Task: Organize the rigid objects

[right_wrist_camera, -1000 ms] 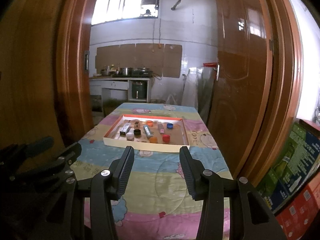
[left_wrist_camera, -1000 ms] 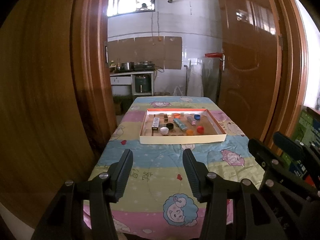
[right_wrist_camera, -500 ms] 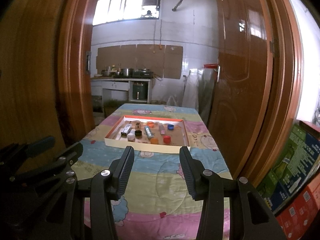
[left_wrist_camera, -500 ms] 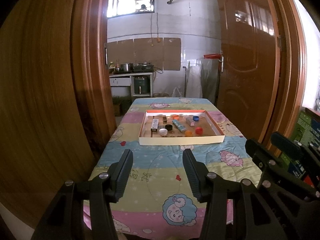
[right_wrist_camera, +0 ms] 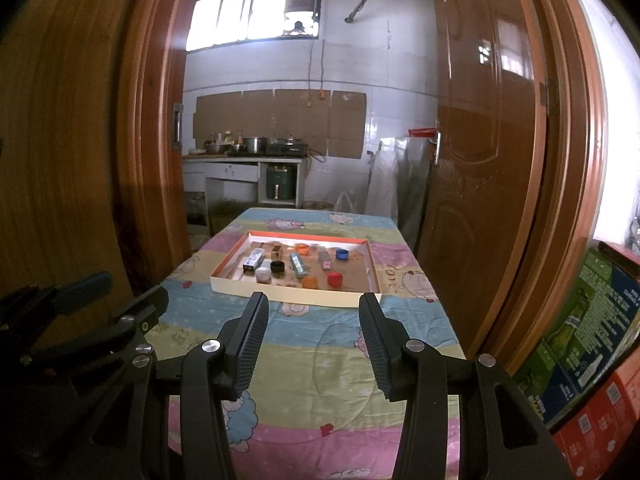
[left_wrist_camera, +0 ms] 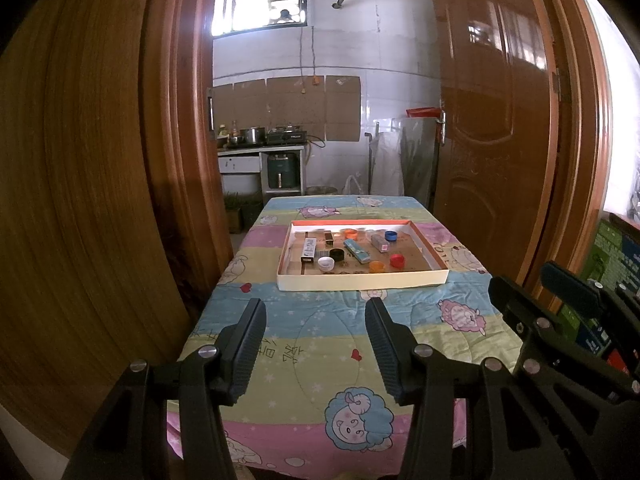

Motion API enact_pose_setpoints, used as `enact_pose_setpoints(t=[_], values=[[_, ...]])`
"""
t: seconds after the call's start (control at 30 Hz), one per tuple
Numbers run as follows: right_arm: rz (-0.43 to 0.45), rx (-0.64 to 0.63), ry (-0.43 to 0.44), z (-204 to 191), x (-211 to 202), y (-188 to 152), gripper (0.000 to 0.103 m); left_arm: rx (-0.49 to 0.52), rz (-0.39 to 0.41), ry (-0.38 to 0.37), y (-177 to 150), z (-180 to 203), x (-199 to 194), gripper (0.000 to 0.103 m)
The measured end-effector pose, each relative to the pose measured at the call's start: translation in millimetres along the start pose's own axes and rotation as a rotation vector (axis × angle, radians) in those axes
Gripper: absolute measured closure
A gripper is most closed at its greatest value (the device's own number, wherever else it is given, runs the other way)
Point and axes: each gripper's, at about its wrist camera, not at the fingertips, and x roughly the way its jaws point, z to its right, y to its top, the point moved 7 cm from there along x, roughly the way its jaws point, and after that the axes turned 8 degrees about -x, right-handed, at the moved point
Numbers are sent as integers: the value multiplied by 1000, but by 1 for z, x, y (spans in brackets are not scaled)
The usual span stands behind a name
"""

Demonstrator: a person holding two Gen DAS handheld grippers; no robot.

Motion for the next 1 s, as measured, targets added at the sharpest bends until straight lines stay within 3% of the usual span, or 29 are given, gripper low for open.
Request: enact_pose_setpoints(t=[1.0], values=[[2, 6, -2, 2, 1, 1, 54, -2, 2, 1, 0, 0, -1, 52]])
